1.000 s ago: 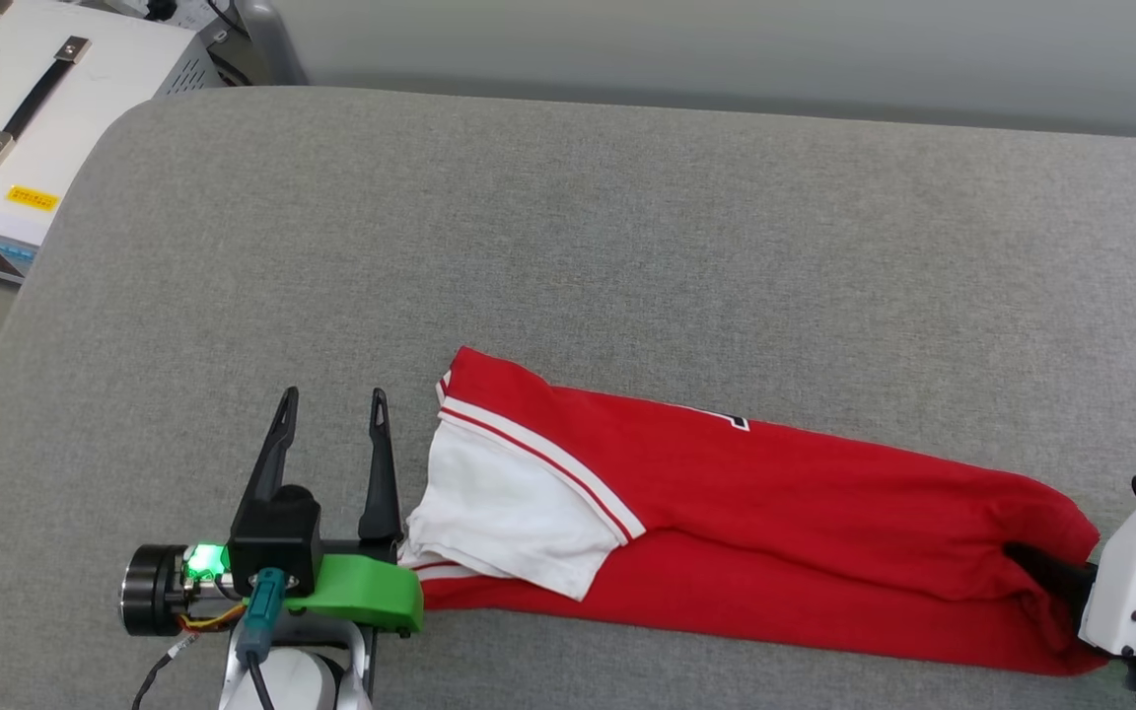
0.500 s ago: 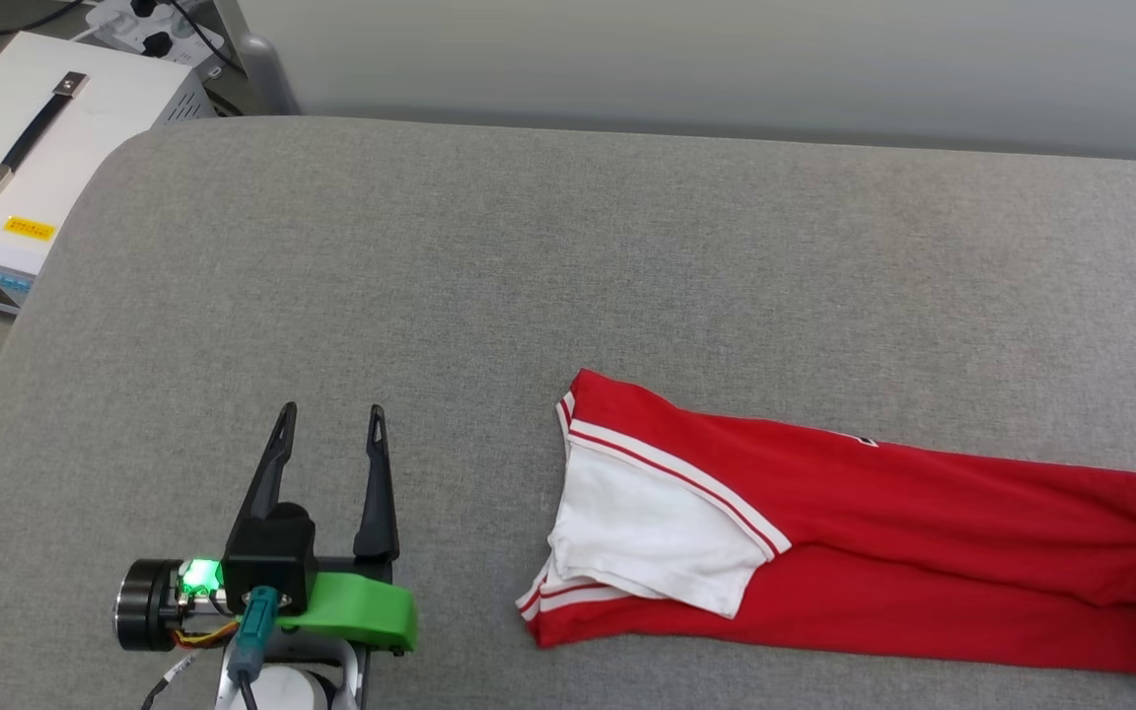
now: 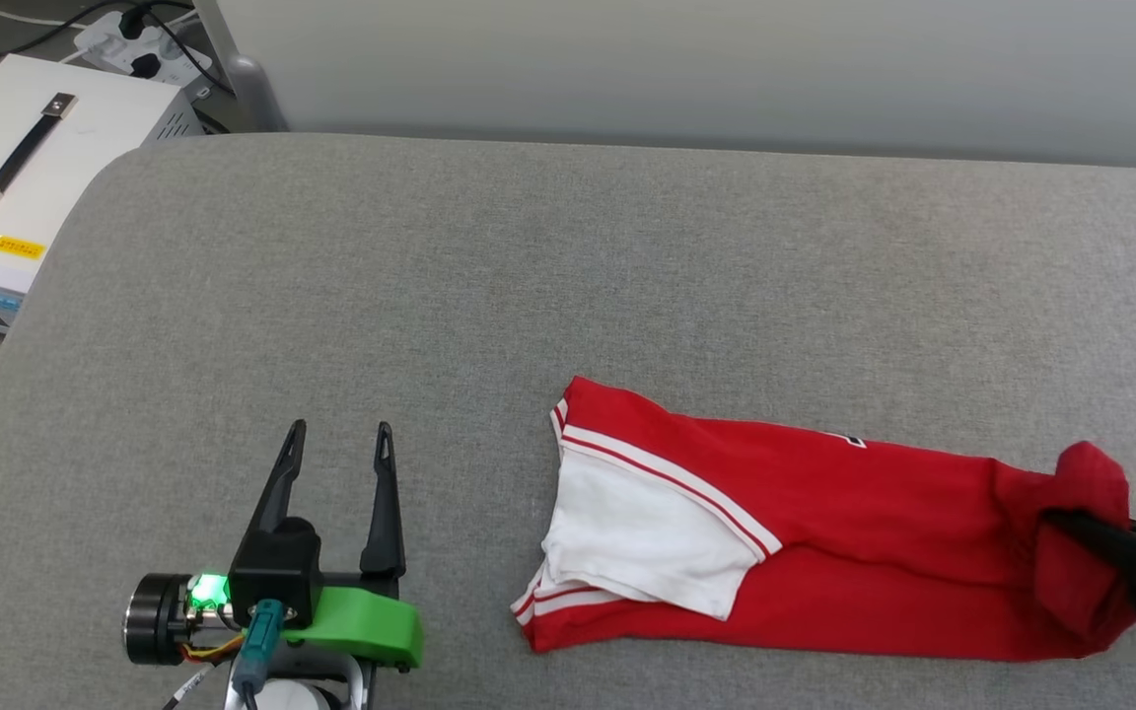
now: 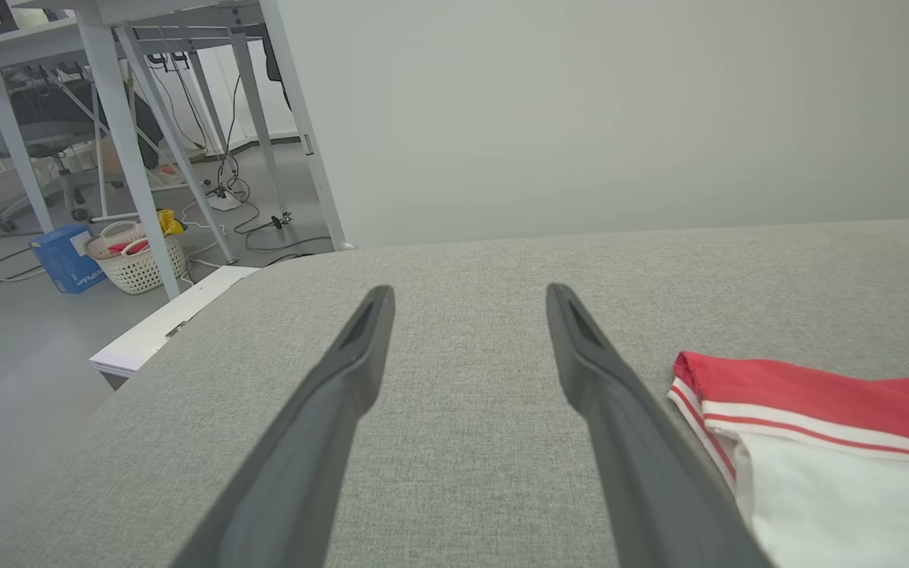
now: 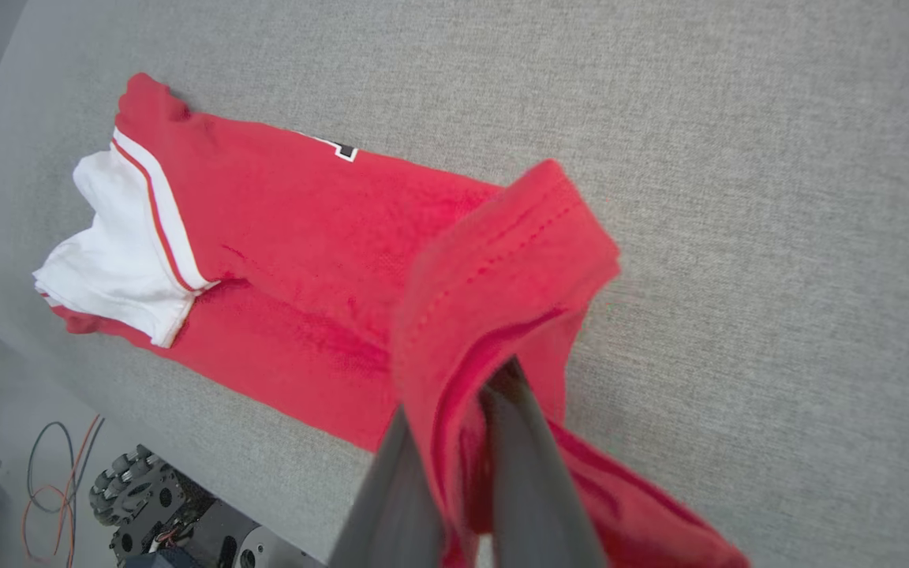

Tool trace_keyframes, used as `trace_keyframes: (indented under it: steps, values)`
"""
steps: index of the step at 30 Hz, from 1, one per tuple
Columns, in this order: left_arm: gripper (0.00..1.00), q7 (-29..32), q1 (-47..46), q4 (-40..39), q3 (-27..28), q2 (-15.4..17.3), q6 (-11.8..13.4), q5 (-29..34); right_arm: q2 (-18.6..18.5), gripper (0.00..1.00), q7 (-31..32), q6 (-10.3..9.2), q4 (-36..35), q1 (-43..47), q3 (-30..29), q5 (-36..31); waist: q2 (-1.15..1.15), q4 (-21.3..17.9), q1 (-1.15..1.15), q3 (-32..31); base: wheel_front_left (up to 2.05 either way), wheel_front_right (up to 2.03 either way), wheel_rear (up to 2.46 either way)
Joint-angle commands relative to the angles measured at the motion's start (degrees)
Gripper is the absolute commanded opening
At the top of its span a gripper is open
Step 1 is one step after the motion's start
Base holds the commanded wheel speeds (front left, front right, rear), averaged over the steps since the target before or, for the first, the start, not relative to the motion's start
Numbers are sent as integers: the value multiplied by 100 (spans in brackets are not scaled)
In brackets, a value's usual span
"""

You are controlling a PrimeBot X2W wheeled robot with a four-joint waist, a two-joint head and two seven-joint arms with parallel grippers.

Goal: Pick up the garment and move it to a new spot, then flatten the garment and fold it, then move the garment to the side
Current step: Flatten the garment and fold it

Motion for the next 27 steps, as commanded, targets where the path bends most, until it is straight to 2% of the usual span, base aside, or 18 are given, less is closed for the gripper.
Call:
trace_keyframes:
  steps: [1,7,13,21,27]
  values:
    - [100,-34,52,4,20,-34,-46,65,77,0,110,-4,-128,-43,24,-14,-1,9,0,43,0,0,0]
    - [100,-34,-83,-7,24,-113,-114,129,580,0,667,-4,-643,-610,332,-406,-1,66,0,223,0,0,0]
    - [100,-34,-241,0,33,-169,-166,172,1182,0,1014,-4,-682,-1466,987,-818,-1,167,0,427,0,0,0]
    - [100,-34,-444,24,43,-242,-192,202,1987,0,1023,-4,-141,-2623,1937,-1141,-1,297,0,669,0,0,0]
    - [100,-34,-547,34,32,-289,-200,216,2356,0,829,-4,619,-3123,2700,-1432,-1,368,0,808,0,0,0]
